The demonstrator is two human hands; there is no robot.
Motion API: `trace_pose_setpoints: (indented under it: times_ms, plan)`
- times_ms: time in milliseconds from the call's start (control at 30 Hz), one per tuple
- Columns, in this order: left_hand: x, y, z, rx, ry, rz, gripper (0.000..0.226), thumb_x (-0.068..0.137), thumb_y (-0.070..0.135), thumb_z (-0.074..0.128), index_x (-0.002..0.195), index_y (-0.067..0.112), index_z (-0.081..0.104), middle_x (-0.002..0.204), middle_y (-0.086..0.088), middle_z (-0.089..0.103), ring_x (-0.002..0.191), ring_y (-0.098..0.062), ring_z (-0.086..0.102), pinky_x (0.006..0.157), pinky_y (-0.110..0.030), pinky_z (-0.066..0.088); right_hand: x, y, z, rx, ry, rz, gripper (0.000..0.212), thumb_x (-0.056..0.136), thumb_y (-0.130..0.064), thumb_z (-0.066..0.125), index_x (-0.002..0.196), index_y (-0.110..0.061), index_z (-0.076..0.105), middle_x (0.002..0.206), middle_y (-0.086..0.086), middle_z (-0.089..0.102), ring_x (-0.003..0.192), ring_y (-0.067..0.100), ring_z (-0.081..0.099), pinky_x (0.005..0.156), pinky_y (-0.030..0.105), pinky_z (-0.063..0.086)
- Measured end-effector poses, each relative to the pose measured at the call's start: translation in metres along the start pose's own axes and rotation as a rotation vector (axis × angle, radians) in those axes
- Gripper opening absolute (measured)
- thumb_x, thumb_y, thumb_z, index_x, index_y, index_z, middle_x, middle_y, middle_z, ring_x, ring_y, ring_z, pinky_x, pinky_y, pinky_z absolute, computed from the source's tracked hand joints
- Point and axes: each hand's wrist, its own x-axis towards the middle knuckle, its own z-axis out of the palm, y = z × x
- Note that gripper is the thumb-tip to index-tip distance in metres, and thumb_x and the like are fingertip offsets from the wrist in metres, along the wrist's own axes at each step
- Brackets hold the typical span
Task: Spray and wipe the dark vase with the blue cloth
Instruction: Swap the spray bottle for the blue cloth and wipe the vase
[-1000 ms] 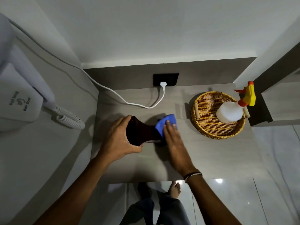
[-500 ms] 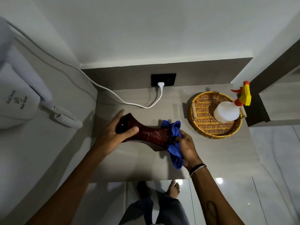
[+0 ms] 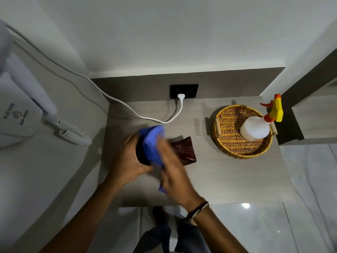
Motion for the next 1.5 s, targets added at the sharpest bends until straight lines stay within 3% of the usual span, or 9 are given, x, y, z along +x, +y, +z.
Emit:
trace_pose_setpoints:
  times_ms: [133,267,400,533,767,900,1033,1200,1500]
  plan:
    - [-0.001,0.002,0.000,0.104,0.027,0.033,0.099,0.047,0.039,0.091,0.137,0.011,0.061,0.134,-0.008,0.065,0.122,-0.029,0.066,0.102,-0.043,0.055,-0.007,0.017,0.016,-0.371,-0.060,-0.196,0.093,0.083,0.023,0.045,0.167,-0.002,0.012,0.177,0.019,0.004,0.166,0.035,0.007,0.133,0.048,0.025]
    - [-0.002,0.010,-0.004,0.208,0.023,0.027,0.111,0.046,0.039,0.088,0.148,0.015,0.053,0.142,-0.004,0.057,0.125,-0.027,0.061,0.101,-0.042,0.055,-0.006,0.061,-0.017,-0.675,-0.135,0.151,0.085,0.100,0.015,0.042,0.167,-0.008,-0.005,0.171,0.011,-0.024,0.164,0.036,-0.010,0.134,0.046,0.019]
    - [0.000,0.016,-0.008,0.189,0.018,0.003,0.108,0.046,0.037,0.087,0.147,0.016,0.054,0.141,-0.002,0.058,0.124,-0.026,0.062,0.100,-0.044,0.056,-0.003,0.050,-0.022,-0.384,-0.108,0.238,0.095,0.094,0.017,0.048,0.167,-0.011,-0.004,0.174,0.005,-0.023,0.164,0.028,-0.017,0.135,0.045,0.012]
    - [0.001,0.026,-0.006,0.169,0.008,0.045,0.102,0.046,0.047,0.084,0.139,0.012,0.061,0.139,-0.006,0.063,0.126,-0.031,0.064,0.105,-0.045,0.053,0.000,-0.007,0.013,-0.033,-0.090,0.051,0.093,0.091,0.010,0.039,0.169,-0.014,-0.004,0.178,0.000,-0.016,0.166,0.021,-0.013,0.135,0.029,0.000]
    - [-0.002,0.019,-0.009,0.256,0.004,0.006,0.110,0.047,0.030,0.093,0.148,0.017,0.052,0.144,-0.003,0.056,0.127,-0.029,0.059,0.101,-0.045,0.055,-0.016,0.060,-0.015,-0.573,-0.133,0.128,0.095,0.100,0.012,0.049,0.164,-0.015,-0.016,0.170,0.005,-0.032,0.163,0.029,-0.019,0.135,0.047,0.015]
    - [0.000,0.025,-0.007,0.293,0.009,0.027,0.106,0.045,0.039,0.085,0.145,0.022,0.053,0.142,0.000,0.057,0.122,-0.027,0.061,0.096,-0.041,0.056,-0.014,0.050,-0.015,-0.265,-0.083,0.231,0.098,0.091,0.016,0.053,0.168,-0.011,-0.002,0.176,0.002,-0.020,0.165,0.026,-0.016,0.135,0.050,0.013]
    - [0.003,0.035,-0.007,0.247,0.007,0.083,0.095,0.046,0.037,0.084,0.135,0.030,0.053,0.134,-0.007,0.064,0.118,-0.025,0.062,0.097,-0.037,0.053,-0.008,-0.005,0.025,-0.001,-0.039,0.039,0.103,0.082,0.013,0.040,0.169,-0.020,-0.005,0.179,-0.004,-0.014,0.166,0.022,-0.009,0.135,0.032,0.004]
    - [0.006,0.036,-0.013,0.335,0.009,0.012,0.102,0.044,0.042,0.082,0.140,0.016,0.058,0.136,-0.005,0.060,0.119,-0.034,0.062,0.095,-0.048,0.057,-0.010,0.050,0.002,-0.367,-0.058,0.089,0.098,0.094,0.017,0.050,0.167,-0.017,-0.006,0.174,-0.001,-0.025,0.165,0.022,-0.014,0.136,0.044,0.014]
    - [0.027,0.063,0.000,0.495,-0.027,0.079,0.111,0.044,0.065,0.069,0.146,0.027,0.050,0.139,0.001,0.056,0.123,-0.026,0.055,0.099,-0.039,0.053,-0.015,0.096,-0.064,-0.380,0.068,0.181,0.098,0.078,0.025,0.058,0.165,-0.001,0.020,0.176,0.010,0.011,0.165,0.030,0.015,0.134,0.044,0.020]
